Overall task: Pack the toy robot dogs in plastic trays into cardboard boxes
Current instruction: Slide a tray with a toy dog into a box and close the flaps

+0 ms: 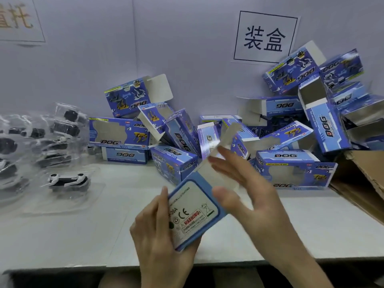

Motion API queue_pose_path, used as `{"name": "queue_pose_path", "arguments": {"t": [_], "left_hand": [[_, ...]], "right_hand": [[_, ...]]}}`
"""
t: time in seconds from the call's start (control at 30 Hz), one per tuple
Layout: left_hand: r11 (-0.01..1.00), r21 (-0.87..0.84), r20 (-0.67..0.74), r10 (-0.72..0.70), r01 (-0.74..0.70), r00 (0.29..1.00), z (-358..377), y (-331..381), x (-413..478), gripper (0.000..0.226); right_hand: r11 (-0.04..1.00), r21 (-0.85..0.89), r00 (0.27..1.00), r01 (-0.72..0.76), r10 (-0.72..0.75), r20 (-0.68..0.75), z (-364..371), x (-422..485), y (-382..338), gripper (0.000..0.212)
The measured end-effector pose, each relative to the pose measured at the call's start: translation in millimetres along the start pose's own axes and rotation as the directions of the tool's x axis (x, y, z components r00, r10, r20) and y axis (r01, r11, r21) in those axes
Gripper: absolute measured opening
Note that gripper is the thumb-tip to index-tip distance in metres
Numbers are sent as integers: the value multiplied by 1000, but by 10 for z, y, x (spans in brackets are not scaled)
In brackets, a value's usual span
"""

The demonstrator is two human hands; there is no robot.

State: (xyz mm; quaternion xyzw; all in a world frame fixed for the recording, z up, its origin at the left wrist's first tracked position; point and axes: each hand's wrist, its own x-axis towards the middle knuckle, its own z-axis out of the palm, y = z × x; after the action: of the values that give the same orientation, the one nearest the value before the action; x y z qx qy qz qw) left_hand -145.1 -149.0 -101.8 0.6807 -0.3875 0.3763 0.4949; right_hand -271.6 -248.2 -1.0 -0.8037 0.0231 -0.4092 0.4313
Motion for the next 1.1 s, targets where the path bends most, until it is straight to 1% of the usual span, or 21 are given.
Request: {"name": "queue_pose_path", "arguments": {"t": [0.1,0.17,0.2,0.27,0.3,0.33,0.37,0.4,0.43,0.47,0.53,0.57,0.6,0.63,0.7,0.73,0.8,0.87,0.93,1.0,1.1], "left_hand": [[993,115,-52,8,-2,999,50,-34,-59,101],[987,161,-73,21,-9,997,64,-45,-91,101],[989,148,-64,11,-1,998,61,-12,-89,95],[993,111,-19,-29,31,999,28,81,-27,73],[992,79,18,-100,98,995,-13,121,32,70],[974,-15,117,-222,226,968,-50,167,77,76],[946,-70,155,-305,318,940,-55,161,90,70],[937,-85,178,-321,339,930,-31,110,66,39],[921,-53,198,-370,386,908,-24,146,92,16],[923,-50,201,-364,381,909,-7,173,94,32],[959,-3,88,-280,282,956,49,181,75,37],[973,40,15,-229,228,973,95,195,42,44],[976,53,-21,-209,210,978,113,206,25,54],[978,35,-16,-206,206,978,155,171,-6,65],[960,-123,20,-252,252,968,166,46,-12,87],[914,-262,66,-303,309,951,142,-6,3,92],[779,-463,185,-381,422,906,116,-139,35,93],[739,-437,317,-407,513,857,132,-300,48,89],[715,-353,483,-412,603,772,126,-467,85,89],[692,-326,592,-382,644,710,81,-669,116,95],[743,-287,730,-239,605,640,-94,-947,195,101]], "right_hand": [[998,-59,1000,-8,8,-15,192,37,32,47],[992,-125,996,-23,12,-88,329,-12,100,51],[976,-216,988,-14,-21,-156,394,-46,139,52],[884,-462,950,67,-198,-241,536,-109,222,54],[807,-581,931,107,-286,-227,606,-138,261,54],[726,-678,925,114,-326,-194,670,-166,292,56],[661,-745,936,94,-314,-160,720,-190,312,60],[616,-785,952,71,-276,-131,745,-207,324,65],[583,-810,965,57,-242,-106,746,-221,336,69],[557,-828,973,57,-217,-79,730,-224,342,71],[532,-841,981,95,-194,-12,653,-204,333,73],[542,-829,978,139,-207,28,599,-194,332,74],[587,-786,970,191,-234,61,542,-182,331,75],[671,-705,965,230,-252,75,485,-170,322,75],[859,-464,971,216,-237,11,394,-161,307,78],[922,-345,975,178,-212,-64,361,-157,325,80],[979,-181,970,92,-129,-205,332,-153,449,83],[995,-99,963,-34,6,-269,353,-169,656,85],[980,-7,946,-200,191,-261,390,-212,869,91],[935,76,914,-346,354,-198,437,-266,1054,98],[861,105,860,-498,506,-63,472,-318,1236,96]]}}
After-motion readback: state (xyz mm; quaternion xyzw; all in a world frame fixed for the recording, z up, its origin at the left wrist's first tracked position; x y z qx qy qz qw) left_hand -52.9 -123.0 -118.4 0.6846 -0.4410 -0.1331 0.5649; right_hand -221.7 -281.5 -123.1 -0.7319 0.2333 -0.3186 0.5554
